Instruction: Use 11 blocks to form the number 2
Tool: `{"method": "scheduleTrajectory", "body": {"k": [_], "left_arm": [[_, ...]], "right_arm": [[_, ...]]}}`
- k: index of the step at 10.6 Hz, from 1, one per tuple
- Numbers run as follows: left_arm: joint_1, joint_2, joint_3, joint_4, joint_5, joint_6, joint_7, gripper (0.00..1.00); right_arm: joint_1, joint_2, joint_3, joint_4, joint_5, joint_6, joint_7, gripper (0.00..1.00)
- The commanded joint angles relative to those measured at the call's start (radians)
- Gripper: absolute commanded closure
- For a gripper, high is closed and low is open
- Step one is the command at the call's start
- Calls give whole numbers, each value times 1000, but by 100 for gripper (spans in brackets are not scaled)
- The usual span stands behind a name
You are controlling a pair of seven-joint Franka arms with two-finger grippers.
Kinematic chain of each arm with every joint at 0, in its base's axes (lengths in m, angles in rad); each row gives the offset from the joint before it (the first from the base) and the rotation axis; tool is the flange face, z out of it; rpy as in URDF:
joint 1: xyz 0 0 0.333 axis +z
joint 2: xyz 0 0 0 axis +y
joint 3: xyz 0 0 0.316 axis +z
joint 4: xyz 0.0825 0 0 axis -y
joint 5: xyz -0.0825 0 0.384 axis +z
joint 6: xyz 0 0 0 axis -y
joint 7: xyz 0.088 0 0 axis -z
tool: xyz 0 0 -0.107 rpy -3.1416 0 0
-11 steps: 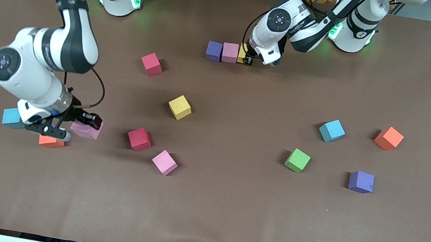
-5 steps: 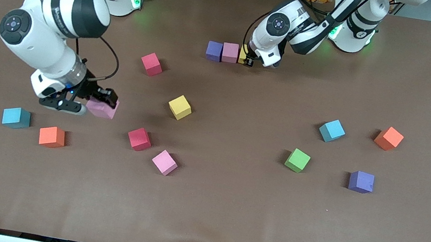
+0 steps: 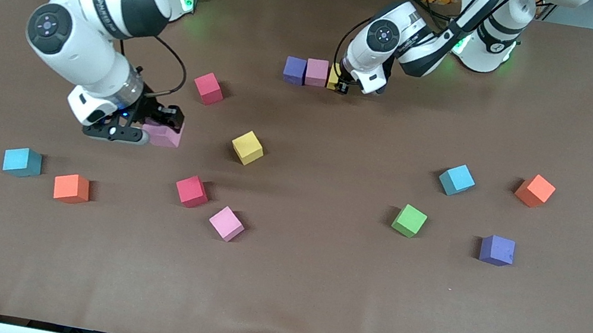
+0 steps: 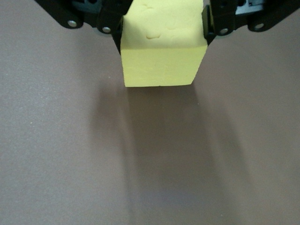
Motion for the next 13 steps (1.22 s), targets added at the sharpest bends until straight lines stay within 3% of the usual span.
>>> {"method": "scheduleTrajectory", "body": {"k": [1,3,6,9,10,13], "left_arm": [[-12,19,9,22,9,3,-5,45],[-14,20,9,22,9,2,-5,45],[-14,26,9,27,9,3,-5,41],[-12,34,9,27,9,3,-5,20],[-12,36,9,27,9,2,-3,0],[-12,36,9,33,11,2,-3,0]], "right_arm": [[64,-50,-15,-32,-6,-5,117,49],[114,-49,-56,-34,-6,-9,180,49],[212,-53,-171,-29,6,-34,232,49],[317,-50,-267,-23,6,-34,343,49],[340,-49,-274,-20,4,-34,376,49],[358,-50,-275,-14,4,-46,378,49]]}}
